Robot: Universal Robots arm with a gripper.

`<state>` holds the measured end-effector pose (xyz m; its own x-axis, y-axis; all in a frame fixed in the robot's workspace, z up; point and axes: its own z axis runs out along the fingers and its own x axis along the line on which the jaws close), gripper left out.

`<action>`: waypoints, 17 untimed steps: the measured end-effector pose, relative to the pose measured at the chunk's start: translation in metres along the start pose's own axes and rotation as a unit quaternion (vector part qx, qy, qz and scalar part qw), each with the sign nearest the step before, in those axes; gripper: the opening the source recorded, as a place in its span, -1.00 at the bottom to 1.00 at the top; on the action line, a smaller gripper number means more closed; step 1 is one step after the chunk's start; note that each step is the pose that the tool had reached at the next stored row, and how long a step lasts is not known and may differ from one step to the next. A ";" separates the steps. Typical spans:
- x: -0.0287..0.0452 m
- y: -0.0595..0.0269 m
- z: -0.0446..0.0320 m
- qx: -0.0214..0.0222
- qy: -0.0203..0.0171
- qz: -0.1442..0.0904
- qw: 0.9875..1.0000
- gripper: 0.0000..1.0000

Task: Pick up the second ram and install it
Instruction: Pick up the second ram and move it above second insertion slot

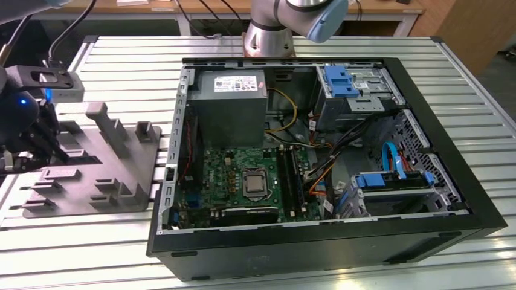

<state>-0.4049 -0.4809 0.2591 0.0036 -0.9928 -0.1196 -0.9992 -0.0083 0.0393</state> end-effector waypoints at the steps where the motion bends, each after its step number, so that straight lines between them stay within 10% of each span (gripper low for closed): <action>1: -0.0001 0.0000 -0.0011 0.000 -0.001 0.000 1.000 -0.73; 17: -0.0023 0.0007 -0.0190 0.000 -0.010 0.000 1.000 -0.73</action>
<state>-0.4049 -0.4809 0.2782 0.0036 -0.9903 -0.1386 -0.9992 -0.0091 0.0393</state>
